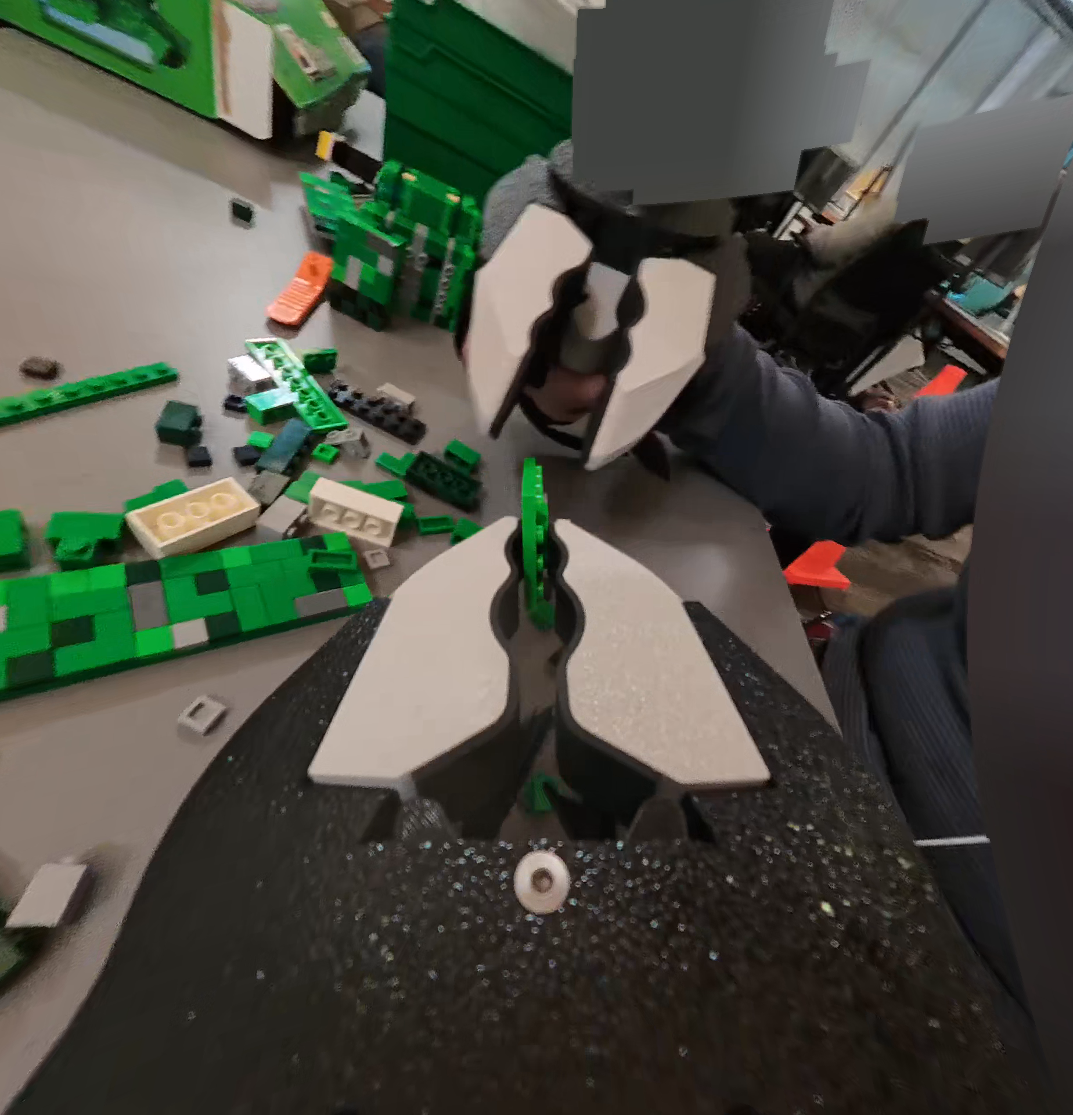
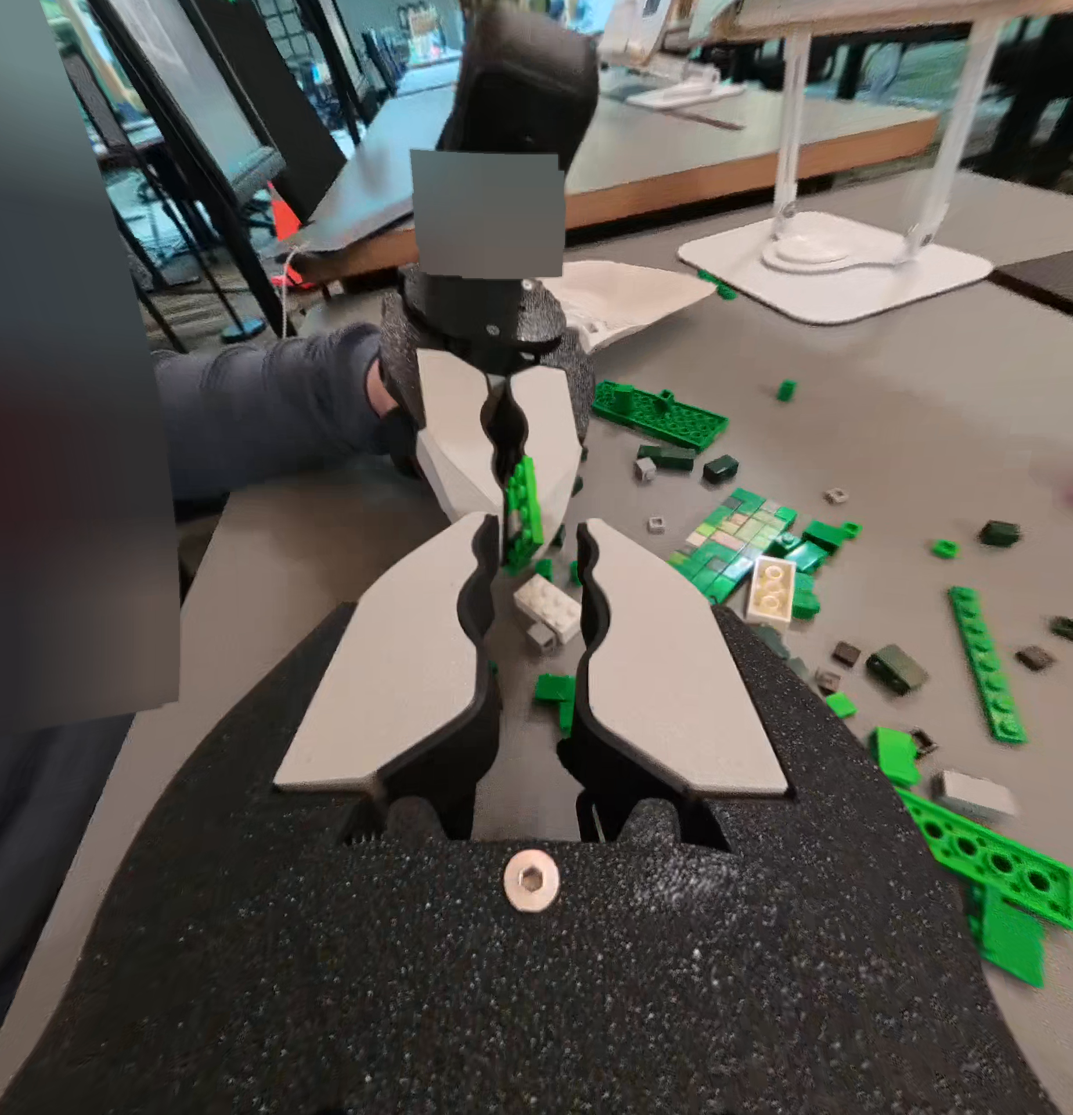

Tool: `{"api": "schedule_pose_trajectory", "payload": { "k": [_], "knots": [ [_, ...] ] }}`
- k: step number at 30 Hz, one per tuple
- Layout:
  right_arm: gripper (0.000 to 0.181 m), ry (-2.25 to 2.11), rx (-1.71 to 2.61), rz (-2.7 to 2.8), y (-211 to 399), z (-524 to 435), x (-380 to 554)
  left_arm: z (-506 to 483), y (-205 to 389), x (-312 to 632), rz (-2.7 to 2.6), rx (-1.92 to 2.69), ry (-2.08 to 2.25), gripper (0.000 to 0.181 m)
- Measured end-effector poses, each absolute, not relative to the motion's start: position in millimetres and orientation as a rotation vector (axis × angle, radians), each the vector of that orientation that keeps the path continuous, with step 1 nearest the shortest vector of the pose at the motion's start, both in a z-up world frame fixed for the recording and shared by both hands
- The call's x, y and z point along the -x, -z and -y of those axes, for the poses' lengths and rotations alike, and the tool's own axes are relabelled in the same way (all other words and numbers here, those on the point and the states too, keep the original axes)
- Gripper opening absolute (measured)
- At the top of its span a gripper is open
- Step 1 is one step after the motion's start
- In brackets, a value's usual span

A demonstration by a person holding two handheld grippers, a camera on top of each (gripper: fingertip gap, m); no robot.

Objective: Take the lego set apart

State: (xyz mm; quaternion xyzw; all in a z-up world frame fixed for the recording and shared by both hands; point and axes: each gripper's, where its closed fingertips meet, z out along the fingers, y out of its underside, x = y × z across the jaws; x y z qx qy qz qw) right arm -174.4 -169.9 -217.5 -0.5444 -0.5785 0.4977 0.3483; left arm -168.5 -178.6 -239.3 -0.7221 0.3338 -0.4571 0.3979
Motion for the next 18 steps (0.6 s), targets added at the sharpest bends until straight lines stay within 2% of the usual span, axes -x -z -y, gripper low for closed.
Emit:
{"api": "schedule_pose_trajectory", "payload": {
  "k": [2,4,6,8,10,15,18],
  "knots": [
    [0.022,-1.285,1.432,1.54,225.4,171.3,174.2,182.5,237.5,164.9,-0.868,1.81,1.181,0.006],
    [0.005,-1.328,1.407,1.576,227.7,179.0,174.9,184.6,238.4,164.4,-0.879,1.814,1.196,0.006],
    [0.005,-1.334,1.393,1.577,226.4,179.7,175.5,183.3,237.5,165.7,-0.863,1.813,1.196,0.006],
    [0.004,-1.334,1.39,1.565,223.4,178.4,173.9,179.6,231.9,167.8,-0.812,1.792,1.216,0.016],
    [0.004,-1.361,1.424,1.522,222.3,171.2,170.9,179.0,229.5,173.1,-0.785,1.799,1.258,0.034],
    [0.004,-1.535,1.453,1.429,215.3,164.1,161.8,177.2,219.7,179.5,-0.737,1.741,1.305,0.024],
    [0.004,-1.612,1.432,1.433,209.5,170.2,159.3,176.9,217.3,179.2,-0.748,1.705,1.261,0.004]
  ]
}}
